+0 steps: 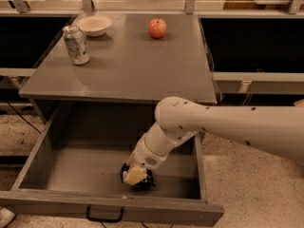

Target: Place rxbar blueberry into top drawer

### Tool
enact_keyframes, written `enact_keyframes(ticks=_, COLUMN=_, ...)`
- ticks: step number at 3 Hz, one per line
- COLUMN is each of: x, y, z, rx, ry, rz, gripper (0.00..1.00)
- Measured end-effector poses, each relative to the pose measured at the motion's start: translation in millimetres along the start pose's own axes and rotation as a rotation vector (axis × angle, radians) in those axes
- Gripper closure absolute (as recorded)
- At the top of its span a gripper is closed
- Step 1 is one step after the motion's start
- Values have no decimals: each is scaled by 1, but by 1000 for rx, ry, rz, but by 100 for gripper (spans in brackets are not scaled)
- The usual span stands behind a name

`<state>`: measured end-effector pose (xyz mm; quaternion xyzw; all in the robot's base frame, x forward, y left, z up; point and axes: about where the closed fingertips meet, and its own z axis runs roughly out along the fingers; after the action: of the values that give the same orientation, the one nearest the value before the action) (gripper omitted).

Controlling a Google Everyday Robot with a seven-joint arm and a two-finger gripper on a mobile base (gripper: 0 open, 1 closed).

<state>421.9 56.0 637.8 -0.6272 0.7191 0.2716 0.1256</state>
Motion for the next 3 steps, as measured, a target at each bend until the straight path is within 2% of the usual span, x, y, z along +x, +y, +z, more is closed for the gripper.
enact_keyframes(ticks=2, x=3, y=-2, z=32, rx=38, ry=74, rz=-4, gripper=100)
enact_keyframes(ticks=3, x=3, y=-2, z=33, rx=37, ry=75, rz=-4, gripper=97)
